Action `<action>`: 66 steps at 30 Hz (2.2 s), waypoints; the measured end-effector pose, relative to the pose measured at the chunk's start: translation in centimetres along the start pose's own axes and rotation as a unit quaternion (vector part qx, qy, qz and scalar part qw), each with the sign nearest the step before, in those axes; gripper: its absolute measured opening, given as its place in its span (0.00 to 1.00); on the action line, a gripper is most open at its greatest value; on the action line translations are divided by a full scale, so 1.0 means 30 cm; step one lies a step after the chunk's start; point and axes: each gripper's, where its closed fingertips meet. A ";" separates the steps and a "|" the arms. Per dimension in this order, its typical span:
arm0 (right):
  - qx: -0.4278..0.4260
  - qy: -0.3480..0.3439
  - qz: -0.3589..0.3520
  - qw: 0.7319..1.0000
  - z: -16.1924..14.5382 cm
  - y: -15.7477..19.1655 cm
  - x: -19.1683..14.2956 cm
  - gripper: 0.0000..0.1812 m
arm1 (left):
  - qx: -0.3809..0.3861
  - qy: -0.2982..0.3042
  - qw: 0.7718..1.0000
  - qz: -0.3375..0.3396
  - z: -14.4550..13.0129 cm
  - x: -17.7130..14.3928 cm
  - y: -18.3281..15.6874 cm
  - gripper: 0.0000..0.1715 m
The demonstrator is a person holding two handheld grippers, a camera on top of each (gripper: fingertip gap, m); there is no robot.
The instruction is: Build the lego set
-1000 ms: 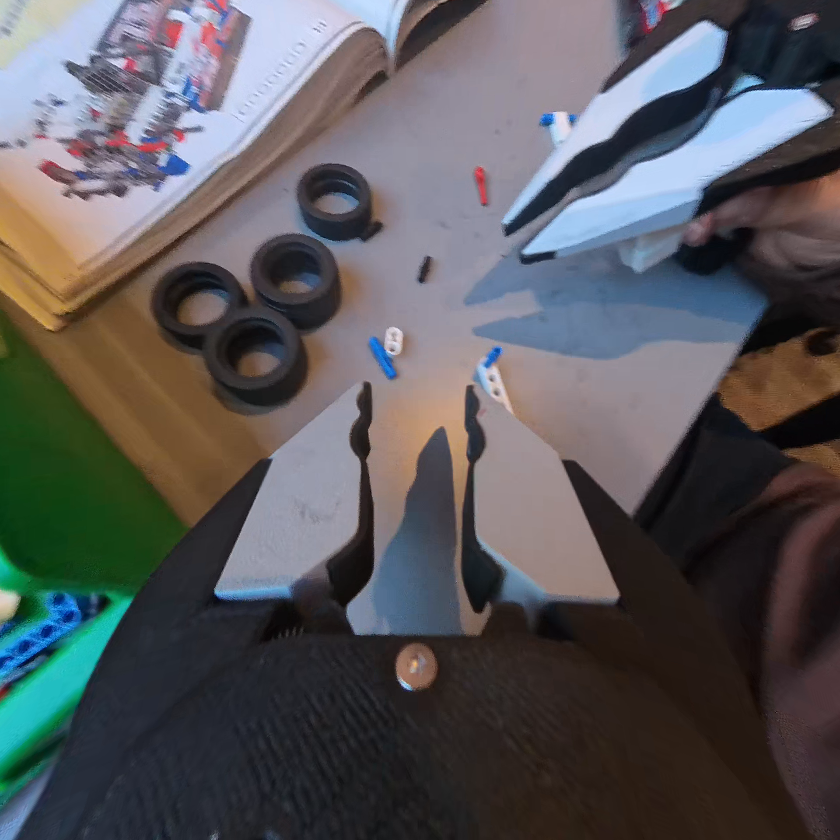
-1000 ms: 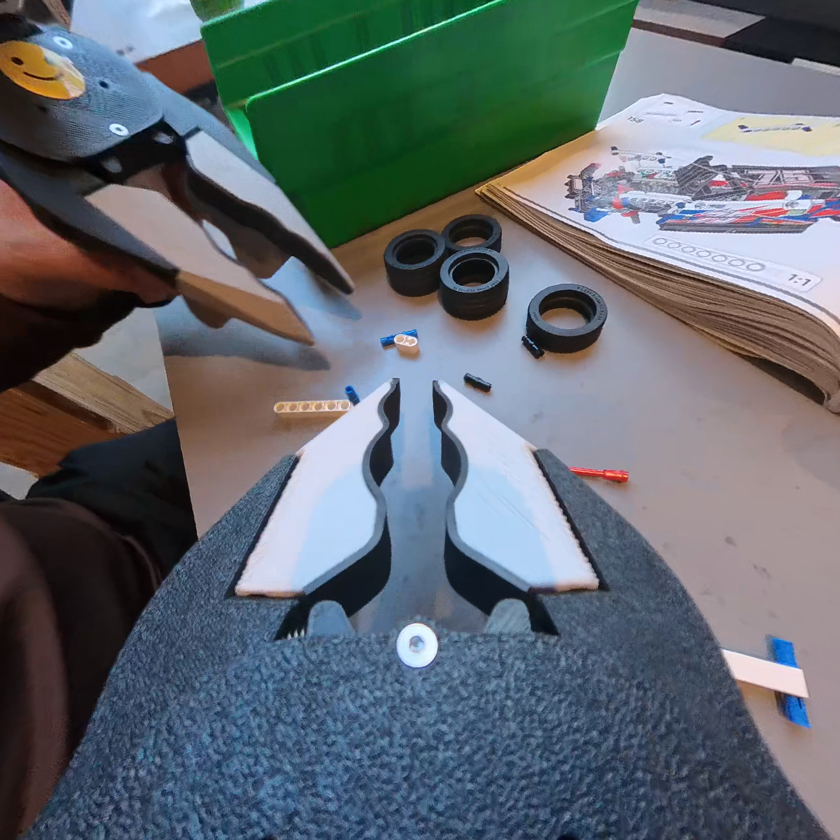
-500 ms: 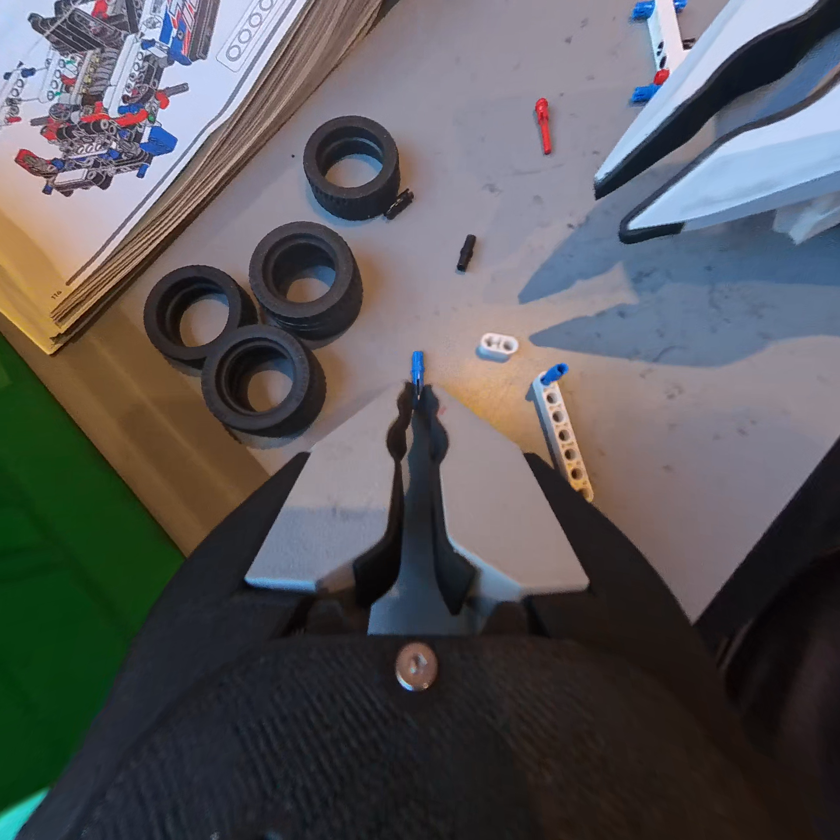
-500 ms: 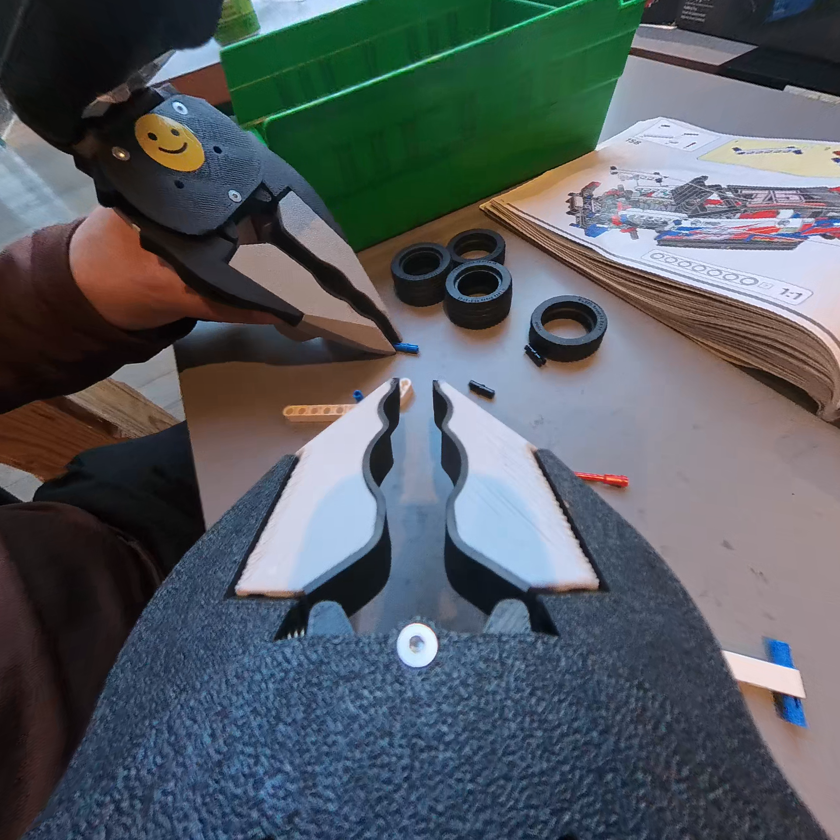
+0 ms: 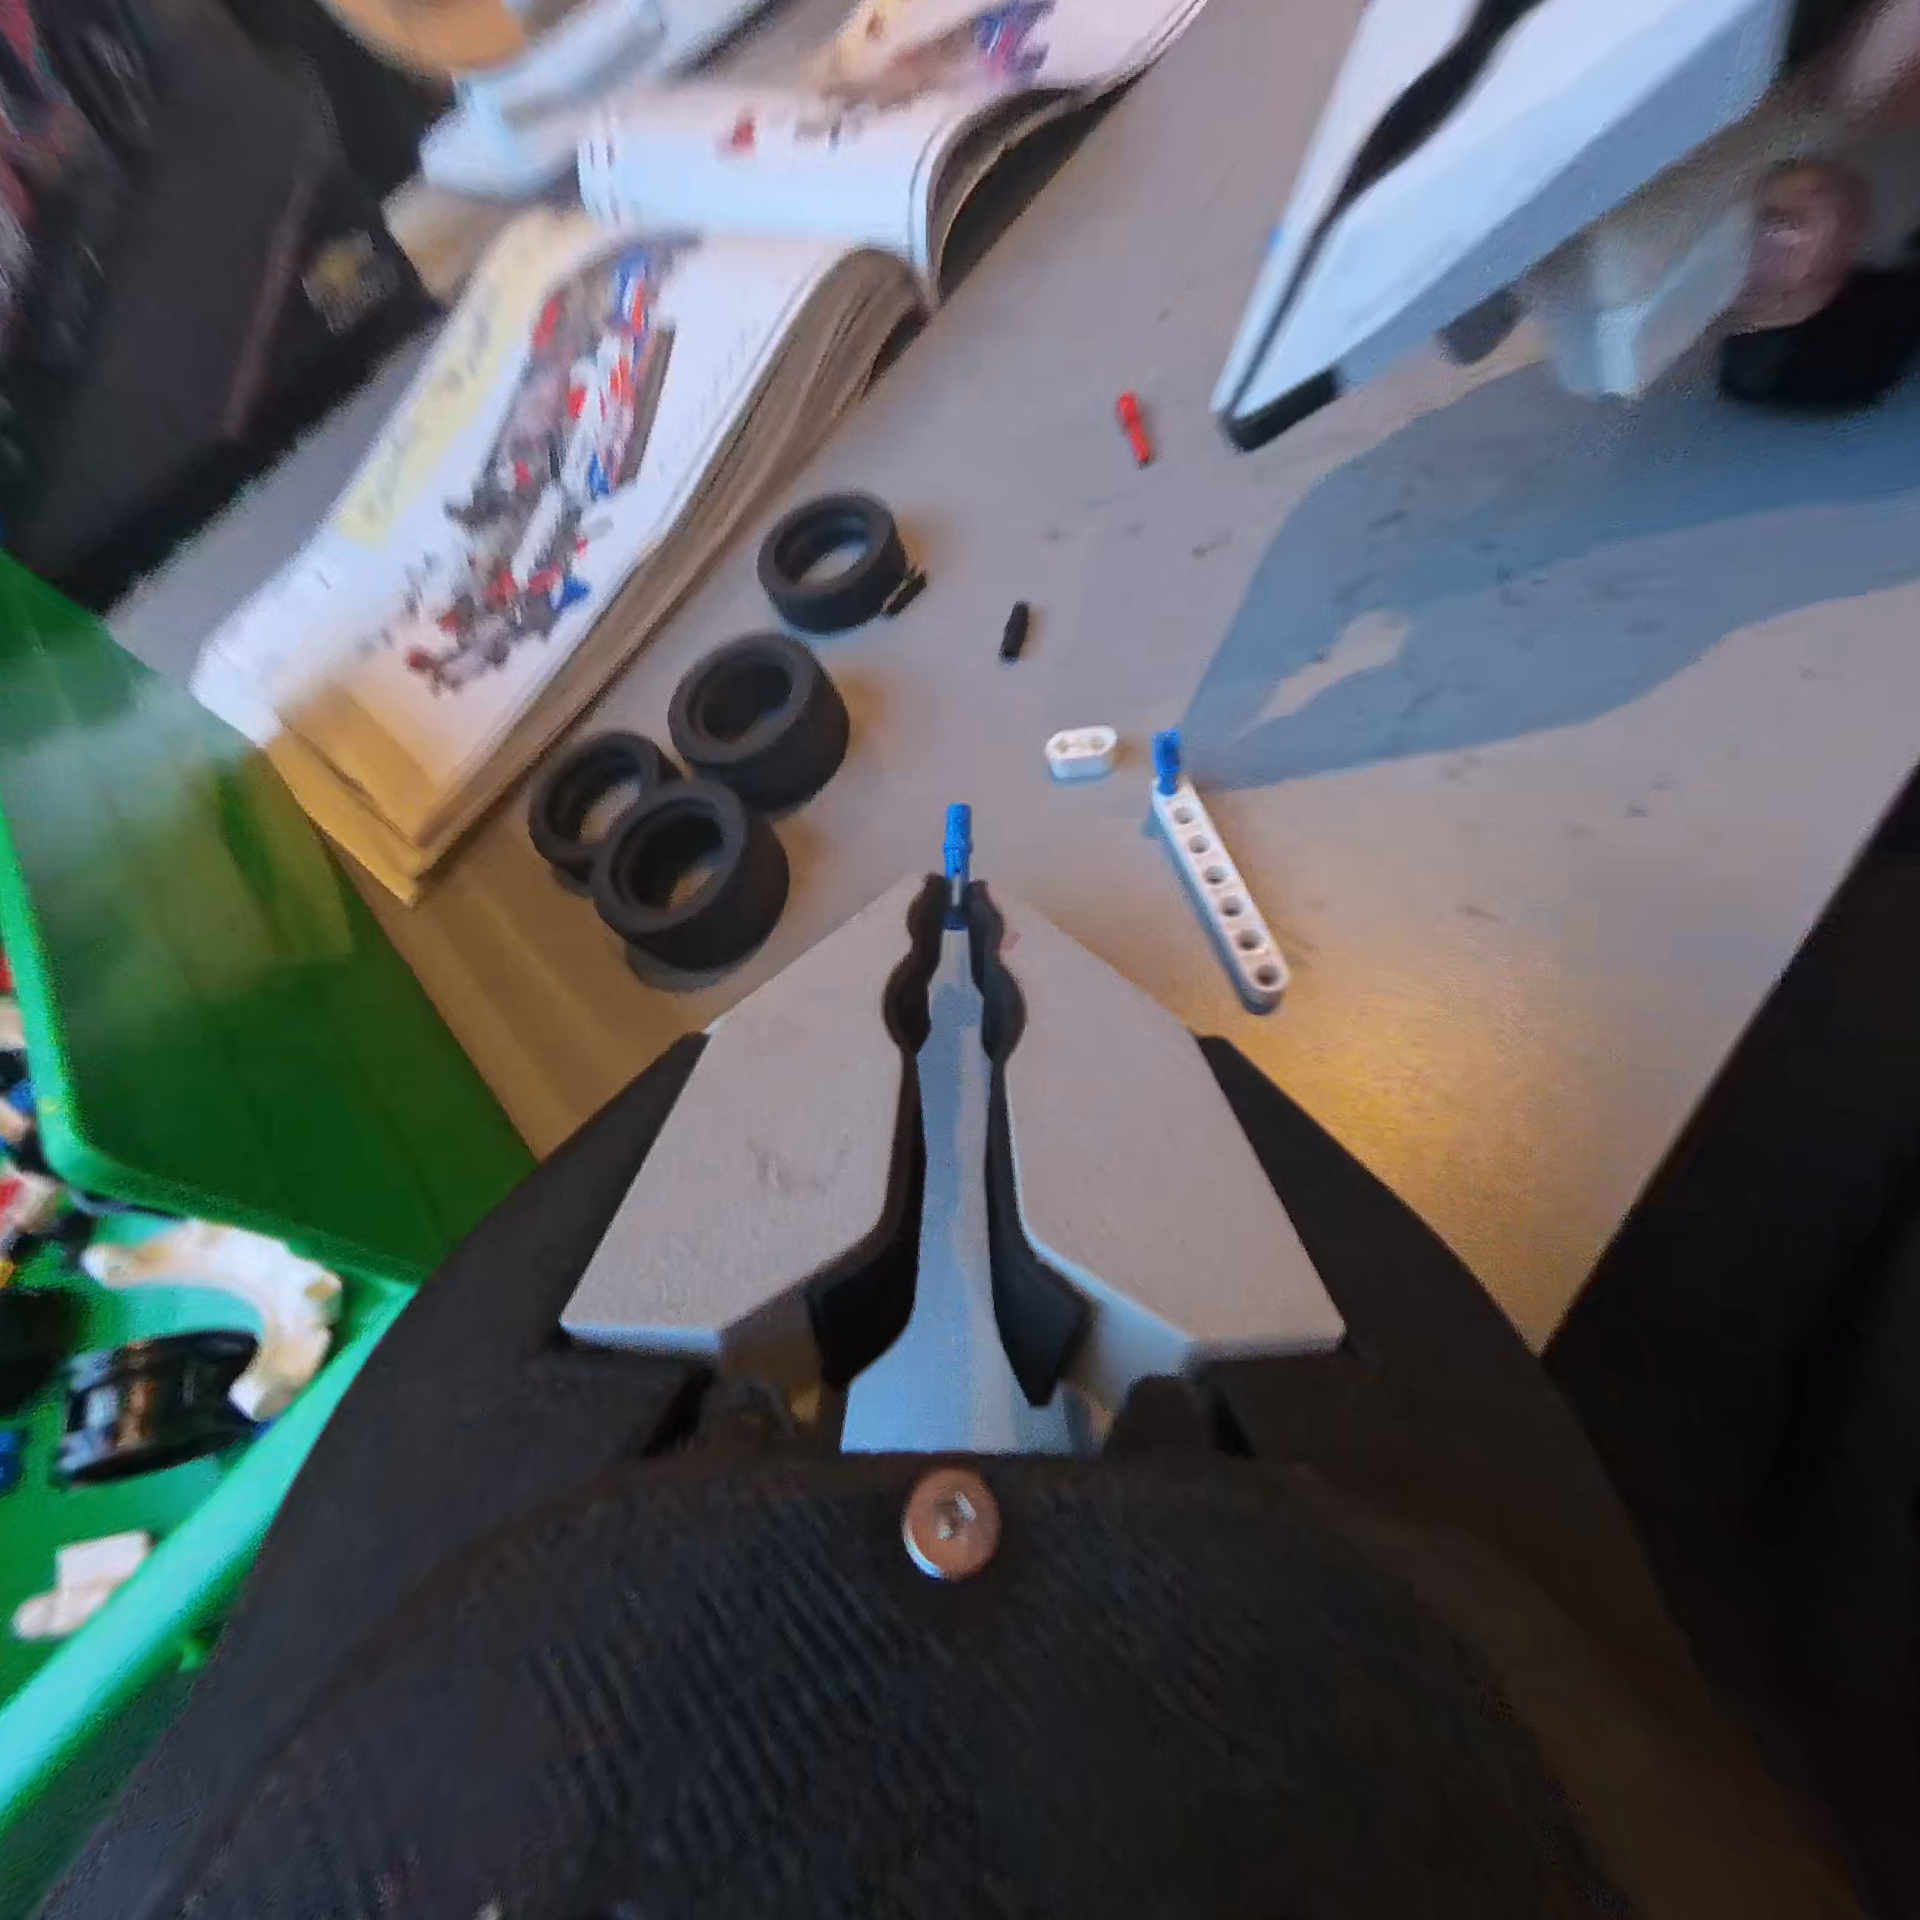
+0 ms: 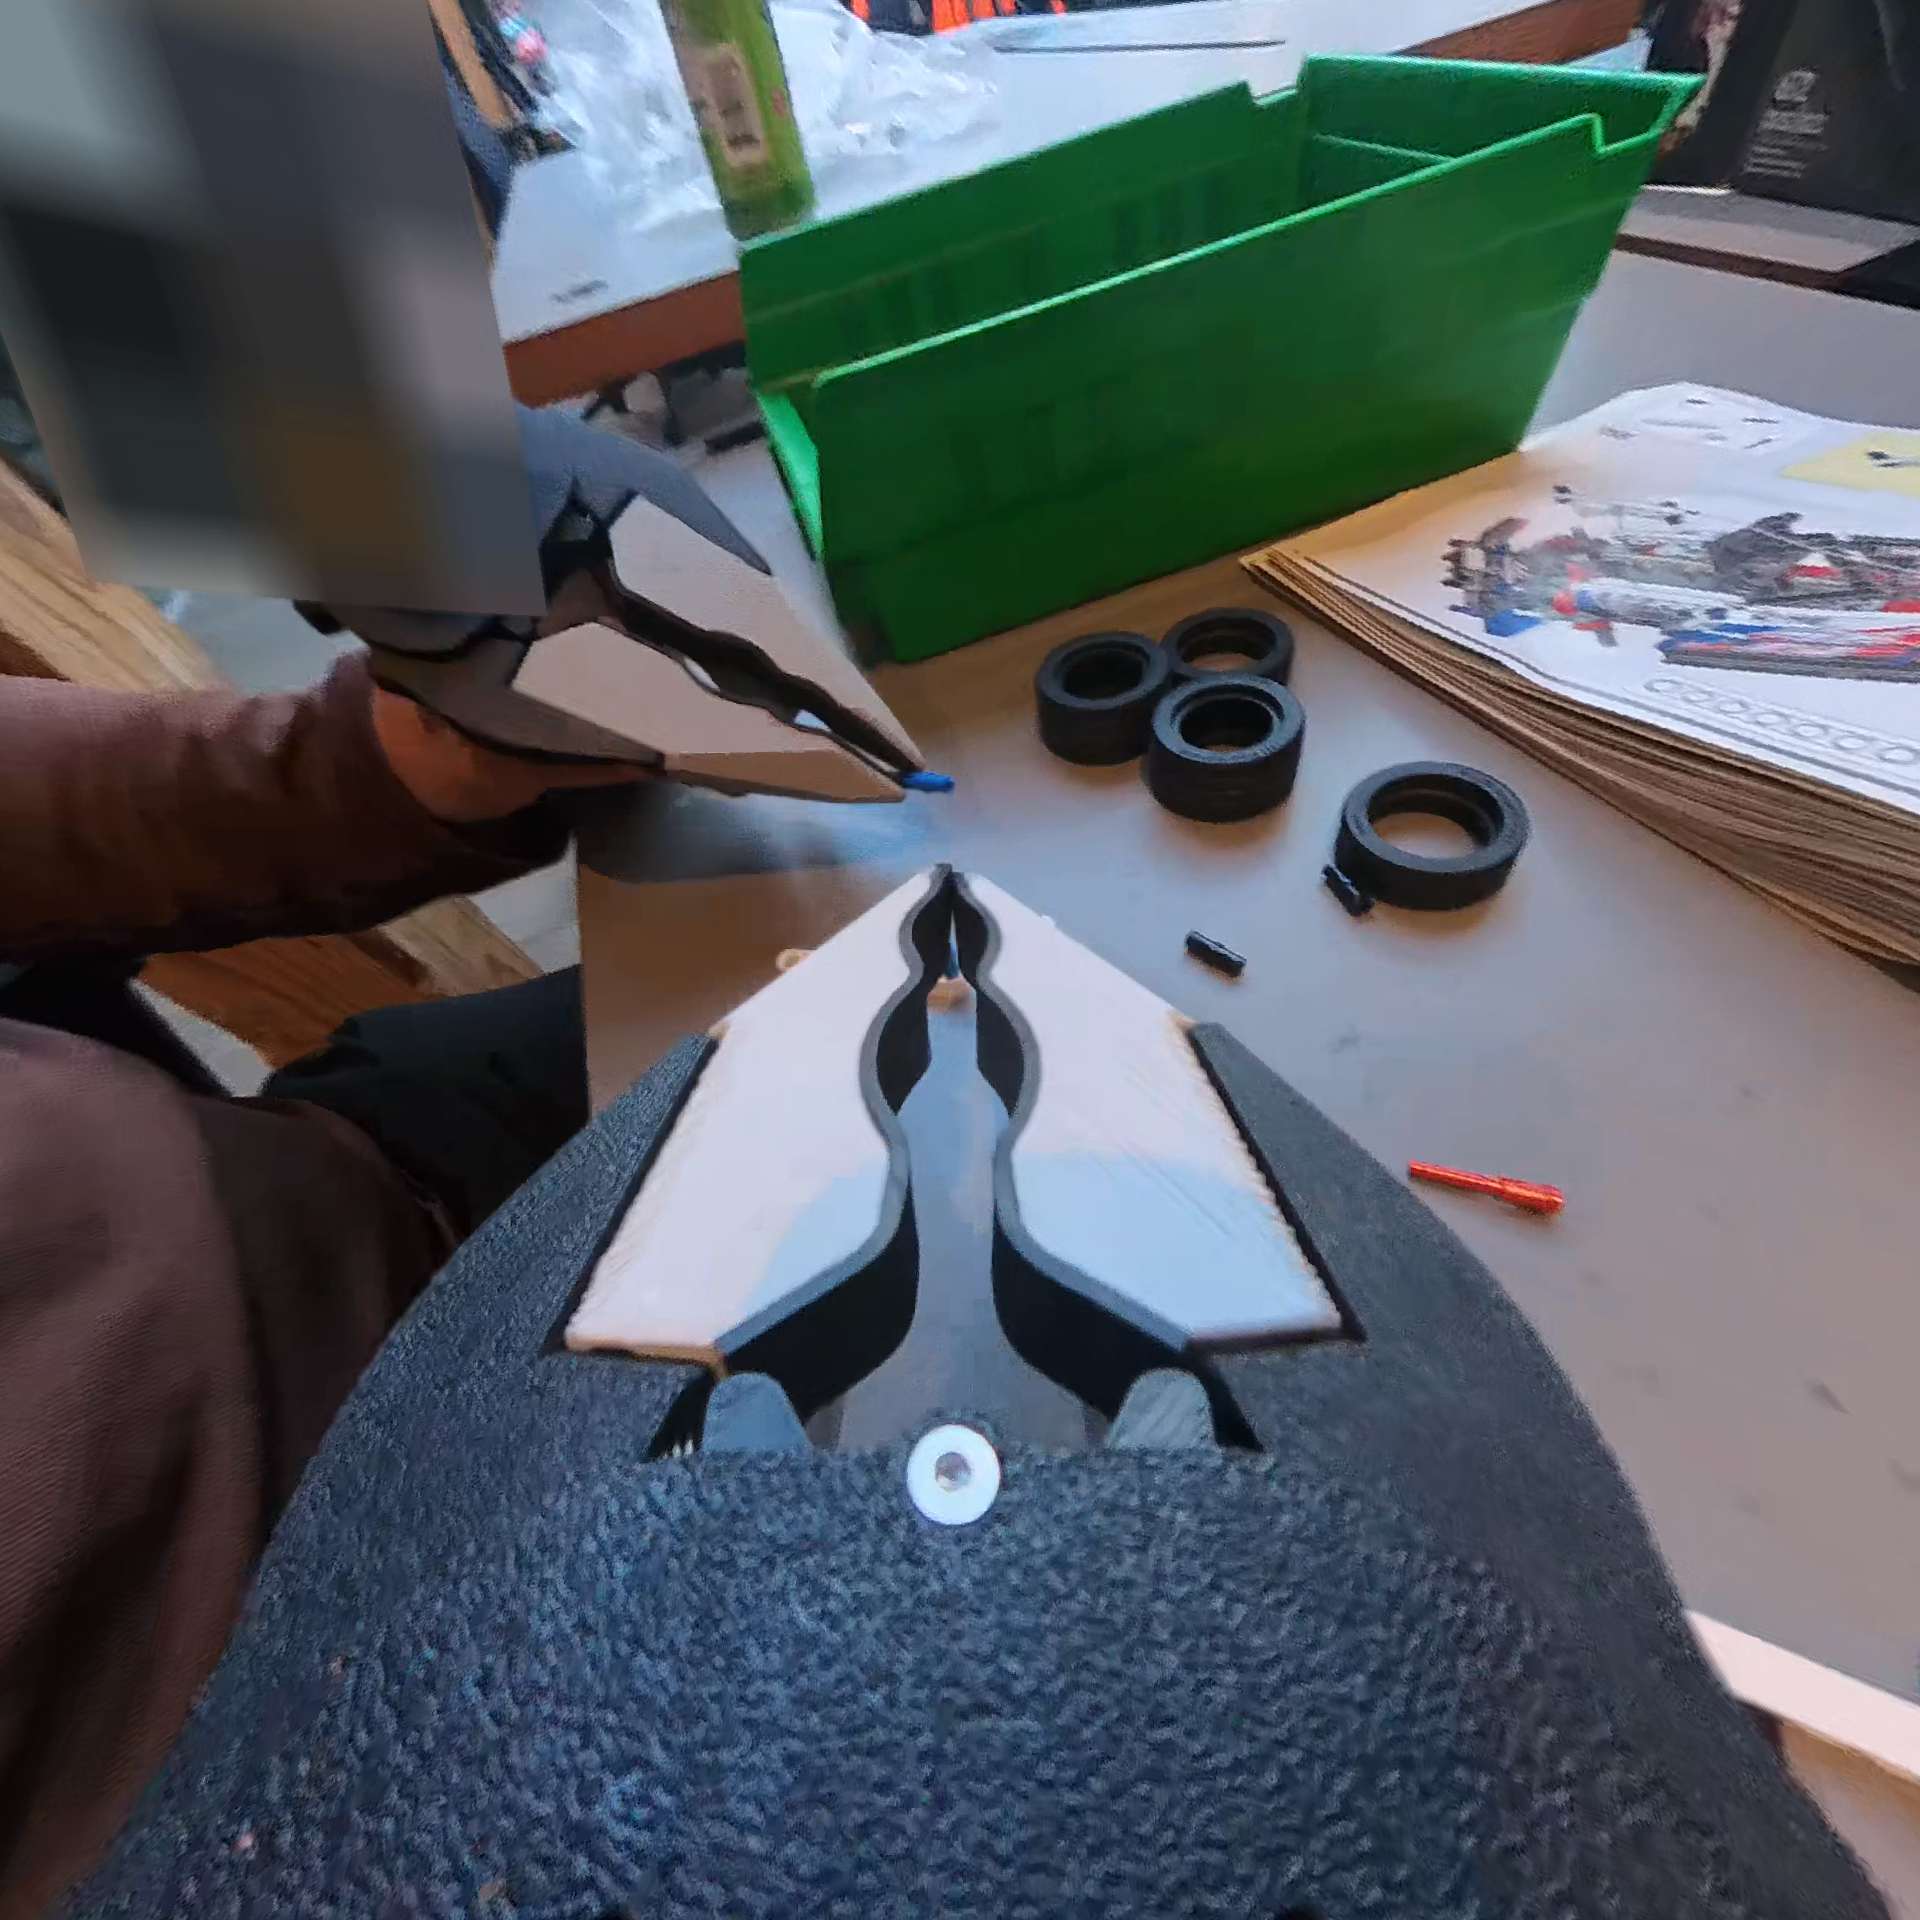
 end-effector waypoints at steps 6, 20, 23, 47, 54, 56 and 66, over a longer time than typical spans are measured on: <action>0.009 -0.038 0.077 0.996 0.042 0.090 0.013 0.03 | 0.124 -0.117 0.985 0.006 0.072 -0.073 -0.095 0.01; -0.042 0.007 0.102 0.994 0.010 0.163 0.058 0.04 | 0.186 -0.158 0.969 -0.030 0.100 -0.078 -0.204 0.01; -0.033 0.001 0.106 0.994 0.013 0.159 0.051 0.04 | 0.181 -0.158 0.970 -0.032 0.100 -0.077 -0.202 0.01; 0.056 0.000 0.121 0.991 0.008 0.132 0.049 0.02 | 0.179 -0.127 0.975 -0.035 0.083 -0.048 -0.201 0.07; 0.156 -0.015 0.151 0.976 0.008 0.118 0.043 0.02 | 0.221 -0.123 0.967 0.016 0.074 -0.033 -0.196 0.05; 0.174 -0.013 0.153 0.973 0.004 0.117 0.046 0.02 | 0.222 -0.123 0.967 0.019 0.075 -0.033 -0.194 0.05; 0.173 -0.027 0.170 0.970 0.021 0.143 0.045 0.02 | 0.179 -0.123 0.976 -0.005 0.087 -0.037 -0.181 0.01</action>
Point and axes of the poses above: each gripper's, where its closed fingertips meet, x out along the fingers, z out of its top, y = z × x across the jaws, and after that the axes turned 11 degrees about -x, right-handed
